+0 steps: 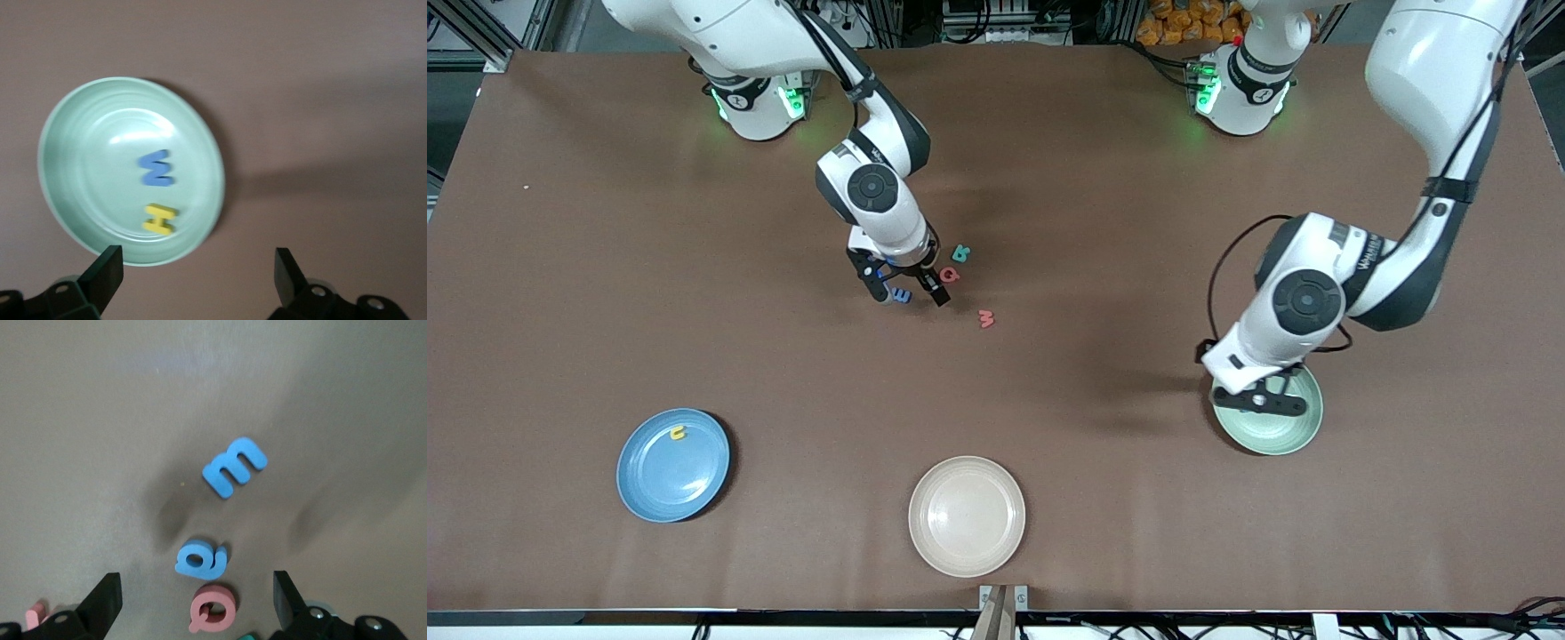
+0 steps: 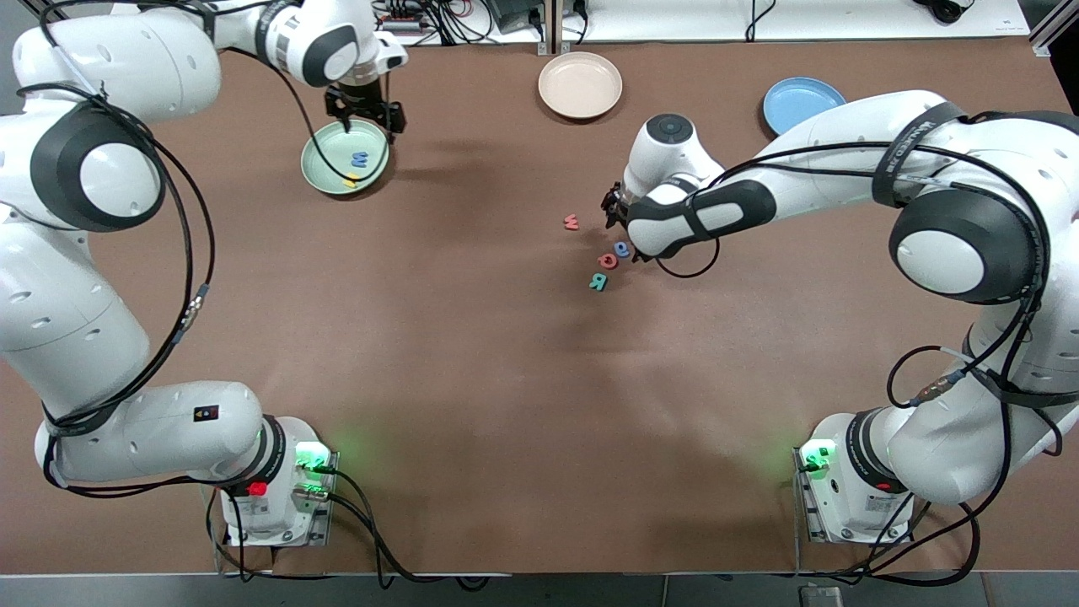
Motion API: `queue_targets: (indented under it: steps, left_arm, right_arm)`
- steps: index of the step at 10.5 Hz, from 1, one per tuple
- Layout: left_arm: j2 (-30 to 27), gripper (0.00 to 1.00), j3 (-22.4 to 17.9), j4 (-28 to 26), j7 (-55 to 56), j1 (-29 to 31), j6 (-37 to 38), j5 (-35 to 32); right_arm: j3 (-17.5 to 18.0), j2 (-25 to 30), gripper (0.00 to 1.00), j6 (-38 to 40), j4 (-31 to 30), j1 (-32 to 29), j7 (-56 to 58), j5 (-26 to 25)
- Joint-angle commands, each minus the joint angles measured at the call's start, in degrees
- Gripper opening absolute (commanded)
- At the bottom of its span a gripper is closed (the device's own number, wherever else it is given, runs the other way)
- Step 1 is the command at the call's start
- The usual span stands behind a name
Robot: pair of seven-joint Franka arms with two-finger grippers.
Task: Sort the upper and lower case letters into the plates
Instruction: 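Lower the right gripper onto the blue a and grasp it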
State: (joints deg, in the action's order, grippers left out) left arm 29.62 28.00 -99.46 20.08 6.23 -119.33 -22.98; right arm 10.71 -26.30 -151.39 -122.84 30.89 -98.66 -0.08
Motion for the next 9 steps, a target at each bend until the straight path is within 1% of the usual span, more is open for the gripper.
queue_targets:
  steps: [1, 4, 7, 9]
  left_arm:
    - [-1.84, 1.00, 2.83, -0.03, -0.39, -0.86, 0.59, 5.20]
    - [-2.81, 1.00, 3.72, -0.03, -0.31, -2.80, 0.59, 7.86]
    - [-2.99, 1.00, 3.81, -0.12, -0.22, -2.98, 0.68, 7.95]
    - [-2.99, 1.00, 3.81, -0.21, 0.13, -3.06, 0.68, 7.95]
  right_arm:
    - [-0.16, -0.69, 1.00, -1.71, -0.38, 0.49, -1.36, 1.13]
    - [-0.51, -1.30, 1.00, -1.71, -0.30, 0.32, -1.62, 1.05]
    - [-0.69, -2.09, 1.00, -1.71, 0.32, 0.49, -6.17, 0.44]
    - [-0.77, -2.62, 1.00, -1.80, 0.41, 0.67, -7.07, 0.25]
